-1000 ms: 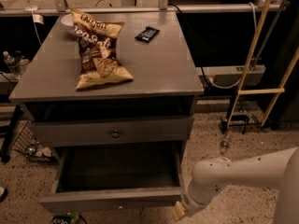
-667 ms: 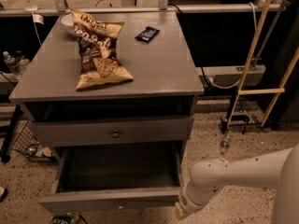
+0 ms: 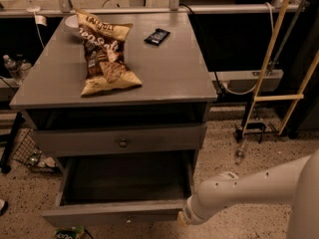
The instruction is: Close middle drawer
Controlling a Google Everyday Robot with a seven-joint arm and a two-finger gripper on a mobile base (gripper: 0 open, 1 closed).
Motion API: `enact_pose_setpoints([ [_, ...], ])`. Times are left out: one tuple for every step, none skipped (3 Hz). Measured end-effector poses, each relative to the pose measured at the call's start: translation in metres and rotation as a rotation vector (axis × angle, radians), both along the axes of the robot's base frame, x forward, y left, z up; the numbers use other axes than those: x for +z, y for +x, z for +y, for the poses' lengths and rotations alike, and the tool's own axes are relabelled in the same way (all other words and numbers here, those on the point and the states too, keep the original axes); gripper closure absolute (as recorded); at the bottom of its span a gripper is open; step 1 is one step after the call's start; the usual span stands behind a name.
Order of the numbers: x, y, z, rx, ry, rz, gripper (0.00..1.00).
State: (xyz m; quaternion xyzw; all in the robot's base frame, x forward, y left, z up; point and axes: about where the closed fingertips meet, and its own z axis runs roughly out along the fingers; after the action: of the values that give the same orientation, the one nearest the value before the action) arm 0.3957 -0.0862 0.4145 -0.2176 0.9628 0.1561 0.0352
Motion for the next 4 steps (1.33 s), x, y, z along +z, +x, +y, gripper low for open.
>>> enact_pose_setpoints([
  [0.005, 0.019, 0.015, 0.003, 0.034, -0.074, 1.00],
  [0.005, 0.031, 0.030, 0.021, 0.070, -0.115, 1.00],
  [0.005, 0.031, 0.030, 0.021, 0.070, -0.115, 1.00],
  [-0.004, 0.044, 0.037, 0.019, 0.096, -0.142, 1.00],
])
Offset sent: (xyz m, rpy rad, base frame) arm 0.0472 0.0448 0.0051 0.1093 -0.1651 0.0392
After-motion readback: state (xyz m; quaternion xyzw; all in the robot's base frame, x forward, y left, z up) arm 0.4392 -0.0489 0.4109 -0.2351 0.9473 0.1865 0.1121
